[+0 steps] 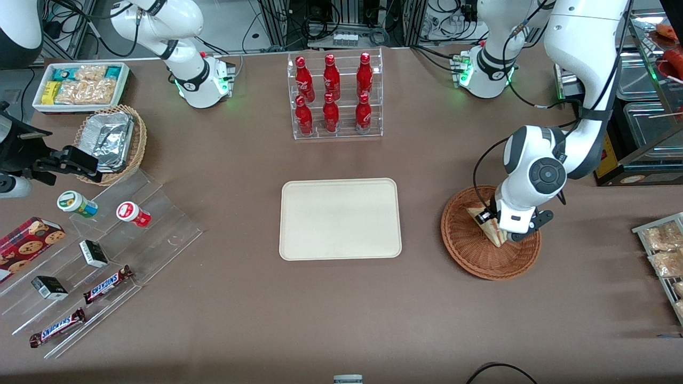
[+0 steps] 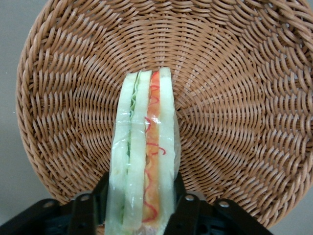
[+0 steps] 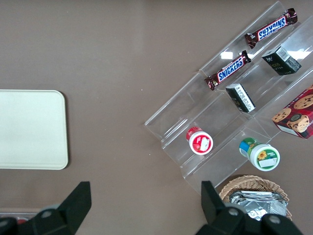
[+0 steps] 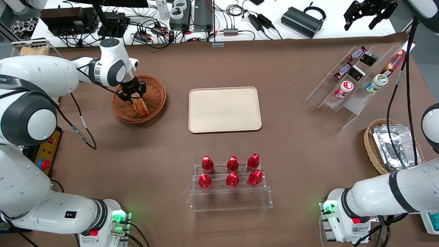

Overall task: Place sandwich from basket to tray
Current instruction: 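Lift the sandwich out of the basket with the left gripper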

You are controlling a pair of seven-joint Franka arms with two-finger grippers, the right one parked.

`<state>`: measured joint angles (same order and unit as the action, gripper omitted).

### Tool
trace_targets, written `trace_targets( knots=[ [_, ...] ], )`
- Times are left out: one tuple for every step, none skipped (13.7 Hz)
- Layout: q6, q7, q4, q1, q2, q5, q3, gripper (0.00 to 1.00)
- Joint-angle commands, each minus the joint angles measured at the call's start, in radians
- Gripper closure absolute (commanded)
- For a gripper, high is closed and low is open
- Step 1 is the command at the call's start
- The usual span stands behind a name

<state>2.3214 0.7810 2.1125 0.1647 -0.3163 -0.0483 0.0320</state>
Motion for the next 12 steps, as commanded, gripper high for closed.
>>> trace_targets(
  knots=[
    [0.006,0.009,0.014,0.012,0.016,-0.012,-0.007,1.0],
    [-0.007,0.006,0.011,0.012,0.023,-0.012,-0.007,1.0],
    [-0.045,0.001,0.0,0.012,0.031,-0.013,-0.007,1.0],
    [-0.101,-0.003,-0.021,0.012,0.052,-0.015,-0.007,1.0],
    [-0.173,-0.017,-0.047,0.012,0.075,-0.018,-0.007,1.0],
    [-0.257,-0.029,-0.083,0.013,0.095,-0.021,-0.006,1.0],
    [-0.342,-0.031,-0.124,0.016,0.114,-0.019,0.002,1.0],
    [-0.409,-0.025,-0.178,0.027,0.118,-0.018,0.025,1.0],
    [-0.472,-0.014,-0.236,0.032,0.109,-0.016,0.049,1.0],
    [-0.519,-0.014,-0.285,0.041,0.102,-0.009,0.074,1.0],
    [-0.531,-0.028,-0.31,0.045,0.099,-0.002,0.086,1.0],
    [-0.531,-0.028,-0.325,0.047,0.094,0.01,0.12,1.0]
  ],
)
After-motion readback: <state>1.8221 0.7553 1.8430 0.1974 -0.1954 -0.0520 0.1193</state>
